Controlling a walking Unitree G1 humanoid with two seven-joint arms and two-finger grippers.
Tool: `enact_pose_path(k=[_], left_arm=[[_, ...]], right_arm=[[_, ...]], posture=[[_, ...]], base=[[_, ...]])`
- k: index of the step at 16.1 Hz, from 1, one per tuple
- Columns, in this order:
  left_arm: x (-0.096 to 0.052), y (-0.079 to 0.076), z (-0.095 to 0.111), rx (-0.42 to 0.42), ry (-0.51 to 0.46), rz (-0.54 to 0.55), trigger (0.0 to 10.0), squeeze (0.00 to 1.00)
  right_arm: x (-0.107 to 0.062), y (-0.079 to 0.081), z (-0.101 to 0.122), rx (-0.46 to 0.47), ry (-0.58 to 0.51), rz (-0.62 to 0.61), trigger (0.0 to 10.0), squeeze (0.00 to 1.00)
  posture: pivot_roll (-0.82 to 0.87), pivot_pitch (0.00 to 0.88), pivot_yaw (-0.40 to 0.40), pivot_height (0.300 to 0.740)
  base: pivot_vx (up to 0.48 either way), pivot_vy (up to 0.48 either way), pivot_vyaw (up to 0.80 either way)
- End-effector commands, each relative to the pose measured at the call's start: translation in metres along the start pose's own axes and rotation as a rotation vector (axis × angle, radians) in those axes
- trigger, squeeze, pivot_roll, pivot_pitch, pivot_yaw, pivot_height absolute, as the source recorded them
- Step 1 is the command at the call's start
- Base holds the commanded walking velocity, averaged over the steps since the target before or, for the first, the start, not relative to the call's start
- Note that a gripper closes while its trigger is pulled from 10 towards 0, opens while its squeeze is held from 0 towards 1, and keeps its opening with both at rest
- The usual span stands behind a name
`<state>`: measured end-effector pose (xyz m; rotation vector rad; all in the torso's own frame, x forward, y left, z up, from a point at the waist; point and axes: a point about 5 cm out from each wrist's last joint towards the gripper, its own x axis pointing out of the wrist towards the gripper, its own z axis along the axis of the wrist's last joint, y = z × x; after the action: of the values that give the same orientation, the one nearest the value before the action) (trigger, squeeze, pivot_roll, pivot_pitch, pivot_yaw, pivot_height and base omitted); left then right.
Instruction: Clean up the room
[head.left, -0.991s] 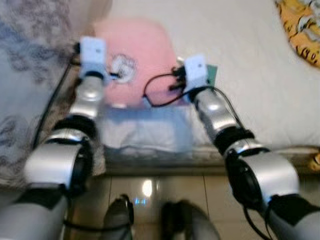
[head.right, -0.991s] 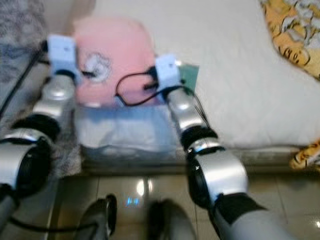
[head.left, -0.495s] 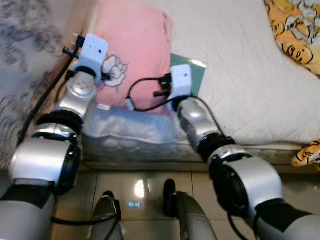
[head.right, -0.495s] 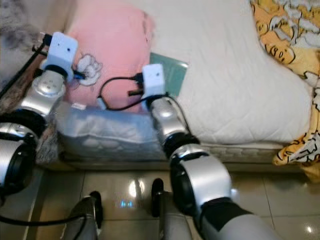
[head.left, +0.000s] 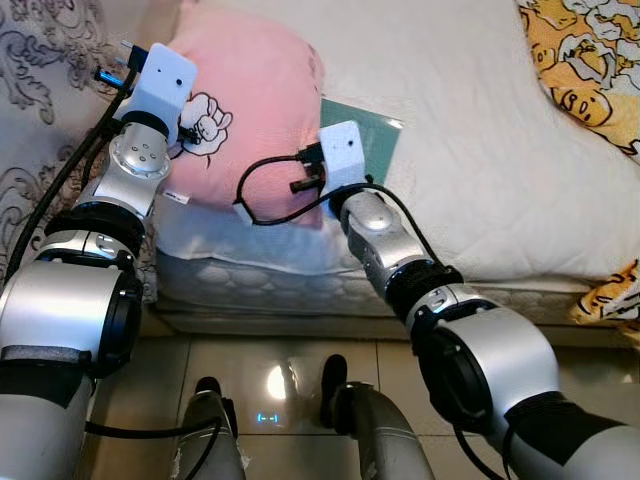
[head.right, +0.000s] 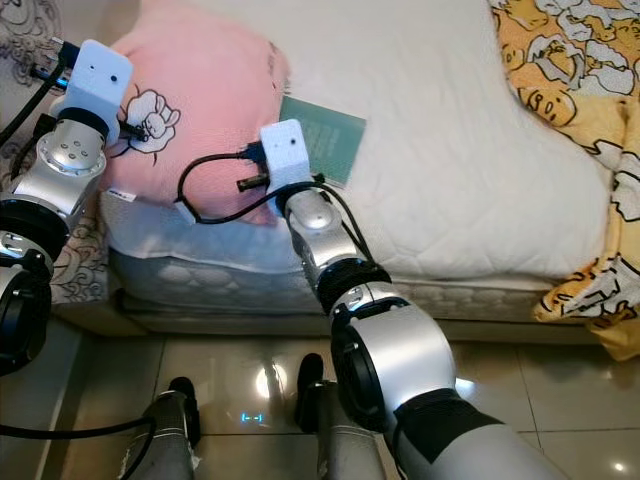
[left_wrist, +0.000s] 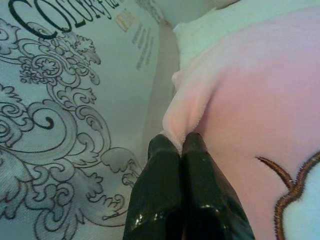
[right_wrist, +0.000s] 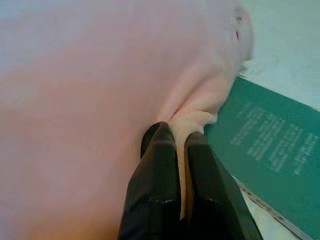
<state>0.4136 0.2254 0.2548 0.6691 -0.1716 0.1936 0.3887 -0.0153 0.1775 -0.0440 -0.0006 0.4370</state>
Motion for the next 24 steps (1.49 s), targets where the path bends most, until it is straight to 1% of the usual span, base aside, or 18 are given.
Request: enact_pose_path(k=[1, 4, 5, 7, 8, 10, 11, 12, 13, 14, 15, 16, 19, 21, 23, 24], left_arm=[[0.001, 0.004, 0.003, 0.005, -0.002, 0.030, 10.0, 0.00], [0.002, 0.010, 0.003, 0.000, 0.003, 0.073, 10.0, 0.00], [0.002, 0.015, 0.003, 0.002, 0.002, 0.107, 10.0, 0.00], [0.003, 0.032, 0.005, 0.018, -0.012, 0.211, 10.0, 0.00], [0.003, 0.038, 0.006, 0.040, -0.019, 0.238, 10.0, 0.00], [0.002, 0.046, 0.002, 0.071, -0.011, 0.264, 10.0, 0.00], [0.000, 0.049, -0.005, 0.096, 0.015, 0.268, 10.0, 0.00], [0.000, 0.049, -0.007, 0.104, 0.020, 0.267, 10.0, 0.00], [-0.003, 0.045, -0.015, 0.178, 0.036, 0.238, 10.0, 0.00], [-0.004, 0.043, -0.018, 0.225, 0.039, 0.218, 10.0, 0.00], [-0.005, 0.040, -0.022, 0.333, 0.040, 0.157, 10.0, 0.00], [-0.004, 0.042, -0.020, 0.381, 0.036, 0.138, 10.0, 0.00], [-0.002, 0.056, -0.014, 0.414, 0.023, 0.176, 10.0, 0.00], [-0.001, 0.059, -0.012, 0.445, 0.013, 0.186, 10.0, 0.00], [0.000, 0.061, -0.009, 0.499, -0.005, 0.178, 10.0, 0.00], [0.001, 0.065, -0.004, 0.523, -0.020, 0.182, 10.0, 0.00]], right_arm=[[0.001, -0.005, 0.001, -0.036, 0.013, -0.012, 10.0, 0.00], [0.002, -0.003, 0.008, -0.121, -0.008, -0.002, 10.0, 0.00], [0.004, -0.005, 0.015, -0.152, -0.025, -0.008, 10.0, 0.00], [0.009, -0.006, 0.037, -0.198, -0.080, -0.019, 10.0, 0.00], [0.011, -0.005, 0.045, -0.194, -0.099, -0.021, 10.0, 0.00], [0.012, -0.002, 0.053, -0.183, -0.120, -0.016, 10.0, 0.00], [0.013, 0.002, 0.051, -0.178, -0.107, -0.007, 10.0, 0.00], [0.013, 0.003, 0.050, -0.175, -0.101, -0.005, 10.0, 0.00], [0.012, 0.008, 0.042, -0.162, -0.068, 0.009, 10.0, 0.00], [0.012, 0.010, 0.038, -0.151, -0.051, 0.017, 10.0, 0.00], [0.011, 0.015, 0.029, -0.115, -0.014, 0.026, 10.0, 0.00], [0.010, 0.018, 0.023, -0.082, 0.008, 0.031, 10.0, 0.00], [0.011, 0.025, 0.022, 0.014, 0.018, 0.031, 10.0, 0.00], [0.011, 0.027, 0.022, 0.038, 0.020, 0.033, 10.0, 0.00], [0.011, 0.028, 0.022, 0.125, 0.033, 0.027, 10.0, 0.00], [0.012, 0.032, 0.022, 0.164, 0.037, 0.037, 10.0, 0.00]], posture=[[0.01, 0.351, -0.148, 0.740], [0.01, 0.354, -0.146, 0.740], [0.01, 0.354, -0.147, 0.740], [0.01, 0.357, -0.151, 0.740], [0.02, 0.358, -0.156, 0.740], [0.02, 0.358, -0.160, 0.740], [0.03, 0.358, -0.169, 0.740], [0.03, 0.358, -0.169, 0.740], [0.03, 0.366, -0.177, 0.740], [0.04, 0.368, -0.179, 0.740], [0.04, 0.380, -0.183, 0.740], [0.04, 0.386, -0.182, 0.740], [0.05, 0.385, -0.188, 0.740], [0.05, 0.384, -0.189, 0.740], [0.05, 0.384, -0.197, 0.740], [0.06, 0.383, -0.198, 0.740]], base=[[0.000, 0.000, 0.00], [0.000, 0.000, 0.00], [0.000, 0.000, 0.00], [0.000, 0.000, 0.00], [0.000, 0.000, 0.00], [0.000, 0.000, 0.00], [0.000, 0.000, 0.00], [0.000, 0.000, 0.00], [0.000, 0.000, 0.00], [0.000, 0.000, 0.00], [0.000, 0.000, 0.00], [0.000, 0.000, 0.00], [0.000, 0.000, 0.00], [0.000, 0.000, 0.00], [0.000, 0.000, 0.00], [0.000, 0.000, 0.00]])
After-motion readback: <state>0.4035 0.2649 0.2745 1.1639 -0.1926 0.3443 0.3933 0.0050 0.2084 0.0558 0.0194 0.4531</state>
